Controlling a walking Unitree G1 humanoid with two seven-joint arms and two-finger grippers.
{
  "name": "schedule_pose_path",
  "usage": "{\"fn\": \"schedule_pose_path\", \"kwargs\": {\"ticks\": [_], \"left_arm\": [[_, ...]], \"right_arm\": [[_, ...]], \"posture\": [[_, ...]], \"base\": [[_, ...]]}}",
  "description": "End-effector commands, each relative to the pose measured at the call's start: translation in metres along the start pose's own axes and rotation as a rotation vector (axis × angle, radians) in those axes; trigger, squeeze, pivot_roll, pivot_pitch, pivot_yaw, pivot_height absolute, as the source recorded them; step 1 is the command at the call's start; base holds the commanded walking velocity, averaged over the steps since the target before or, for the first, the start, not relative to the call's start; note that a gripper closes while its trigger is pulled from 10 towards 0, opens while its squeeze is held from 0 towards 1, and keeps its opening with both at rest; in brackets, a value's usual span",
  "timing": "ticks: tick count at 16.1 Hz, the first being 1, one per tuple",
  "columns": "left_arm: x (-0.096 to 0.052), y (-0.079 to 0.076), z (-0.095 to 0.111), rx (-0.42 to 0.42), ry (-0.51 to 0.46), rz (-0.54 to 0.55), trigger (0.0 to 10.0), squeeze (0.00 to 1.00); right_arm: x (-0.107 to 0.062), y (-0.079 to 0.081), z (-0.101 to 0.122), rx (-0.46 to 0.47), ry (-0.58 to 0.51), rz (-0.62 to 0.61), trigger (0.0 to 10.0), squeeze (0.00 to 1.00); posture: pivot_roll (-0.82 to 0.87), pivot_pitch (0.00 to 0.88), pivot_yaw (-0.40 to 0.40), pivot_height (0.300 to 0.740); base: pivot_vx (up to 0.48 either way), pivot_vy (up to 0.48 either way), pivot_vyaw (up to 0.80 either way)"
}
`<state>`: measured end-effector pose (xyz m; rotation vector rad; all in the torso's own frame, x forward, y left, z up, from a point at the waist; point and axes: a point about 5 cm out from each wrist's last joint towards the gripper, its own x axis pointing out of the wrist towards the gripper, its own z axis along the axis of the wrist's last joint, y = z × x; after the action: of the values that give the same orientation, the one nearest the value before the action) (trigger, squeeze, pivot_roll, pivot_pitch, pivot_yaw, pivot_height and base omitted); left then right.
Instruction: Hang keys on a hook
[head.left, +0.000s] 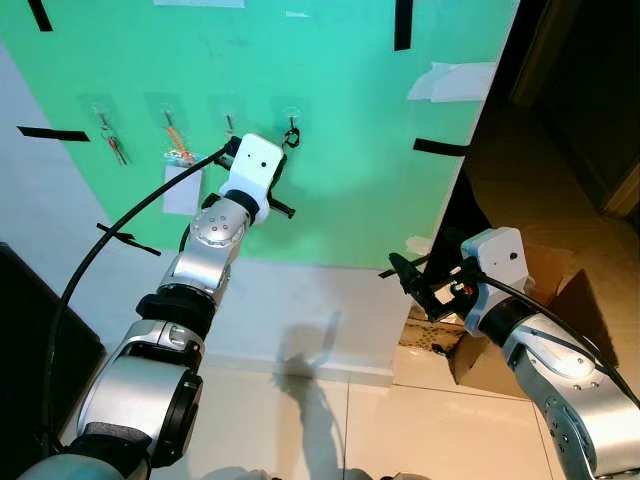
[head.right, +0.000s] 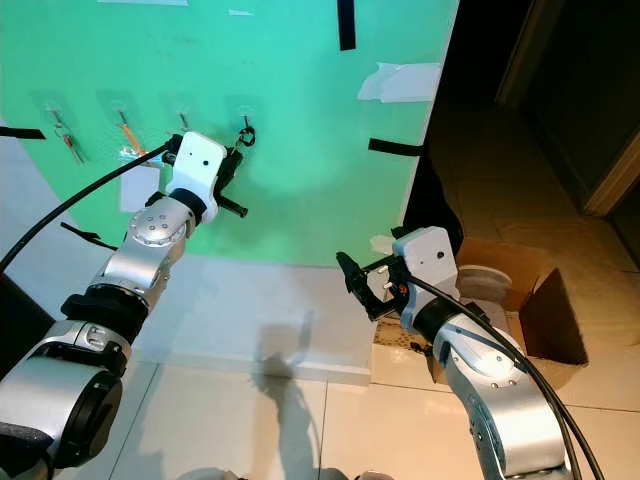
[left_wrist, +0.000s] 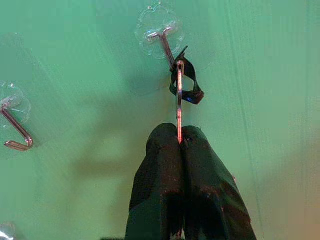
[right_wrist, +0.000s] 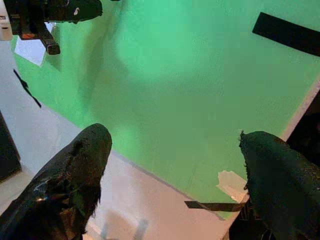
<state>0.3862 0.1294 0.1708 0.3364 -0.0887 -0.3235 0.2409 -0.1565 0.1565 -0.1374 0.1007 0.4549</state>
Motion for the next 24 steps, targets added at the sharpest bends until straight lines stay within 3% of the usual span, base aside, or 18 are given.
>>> {"fn": "schedule_pose_path", "kwargs": {"ticks": [1,10,24], "left_arm": [[-0.001,0.0,-0.002,-0.015,0.002,0.003,10.0,0.0],[-0.005,-0.007,-0.015,-0.046,0.066,-0.001,10.0,0.0],[-0.005,-0.016,-0.014,-0.036,0.05,-0.055,10.0,0.02]], "right_arm": [[-0.001,0.002,0.008,-0.019,-0.02,0.012,10.0,0.0],[-0.002,-0.002,0.01,-0.035,-0.007,0.029,10.0,0.0],[-0.003,0.002,0.014,-0.024,-0.023,0.077,10.0,0.0]], "posture": [[-0.11,0.0,0.044,0.74],[-0.11,0.0,0.011,0.74],[-0.12,0.0,0.012,0.74]], "base": [[0.0,0.0,0.0],[0.0,0.0,0.0],[0.0,0.0,0.0]]}}
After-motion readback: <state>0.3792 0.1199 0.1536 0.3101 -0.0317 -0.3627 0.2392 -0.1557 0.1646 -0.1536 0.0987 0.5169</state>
